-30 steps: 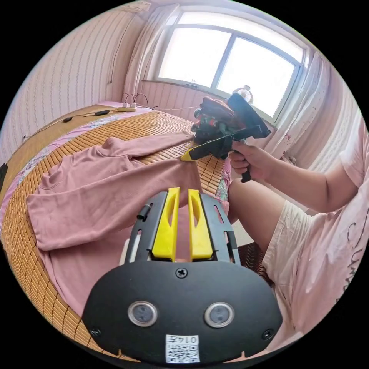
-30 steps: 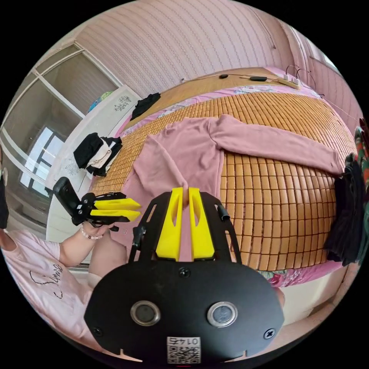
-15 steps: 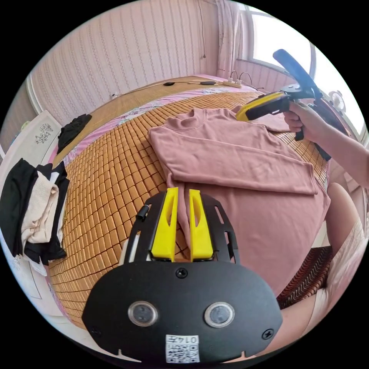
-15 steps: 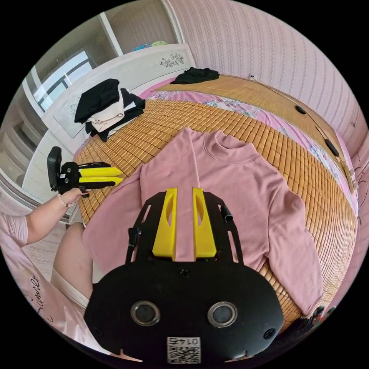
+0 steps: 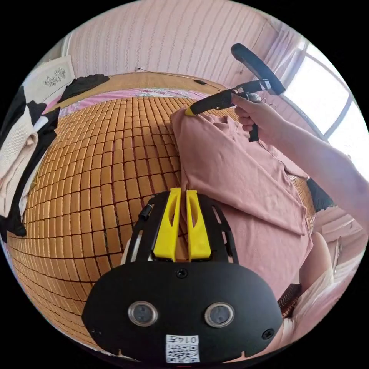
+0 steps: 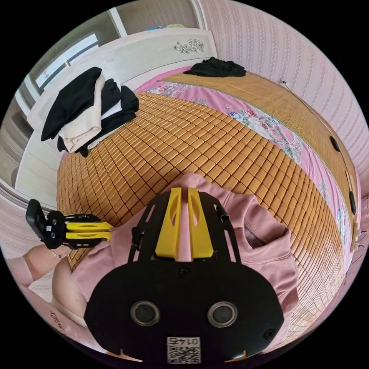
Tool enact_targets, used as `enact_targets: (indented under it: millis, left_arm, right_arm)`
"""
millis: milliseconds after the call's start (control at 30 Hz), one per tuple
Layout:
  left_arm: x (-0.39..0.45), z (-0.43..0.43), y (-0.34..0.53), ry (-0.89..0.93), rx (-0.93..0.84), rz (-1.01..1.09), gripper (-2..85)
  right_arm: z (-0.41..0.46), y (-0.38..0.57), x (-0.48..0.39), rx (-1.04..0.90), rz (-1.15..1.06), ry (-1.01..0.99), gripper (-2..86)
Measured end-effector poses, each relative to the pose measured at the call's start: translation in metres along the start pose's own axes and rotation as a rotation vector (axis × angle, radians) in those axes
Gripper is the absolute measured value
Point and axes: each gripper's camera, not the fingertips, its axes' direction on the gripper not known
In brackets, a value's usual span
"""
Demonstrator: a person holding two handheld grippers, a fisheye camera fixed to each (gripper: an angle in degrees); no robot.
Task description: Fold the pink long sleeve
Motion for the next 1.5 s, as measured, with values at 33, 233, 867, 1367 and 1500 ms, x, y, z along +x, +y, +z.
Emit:
enact_targets:
  millis: [33,233,867,1367,1500]
  left_arm:
    - [-0.012,0.004,0.000,0.057,0.015,-0.059,3.6]
    - [-0.013,-0.010,0.009,-0.099,0.063,-0.032,5.8]
    - [0.321,0.184,0.111,0.070,-0.244,0.560,3.5]
    - [0.405,0.259,0.085,0.140,-0.287,0.698,5.1]
    - [0.452,0.300,0.034,0.097,-0.193,0.781,5.8]
  right_arm:
    - [0.002,-0.001,0.002,-0.014,0.012,-0.015,5.8]
    - [-0.086,0.075,0.020,0.175,0.041,0.034,4.4]
    - [-0.193,0.460,-0.024,0.039,0.357,0.077,-0.9]
    - [-0.311,0.540,0.120,0.216,0.663,0.379,13.4]
    - [-0.333,0.565,0.145,0.268,0.756,0.418,14.1]
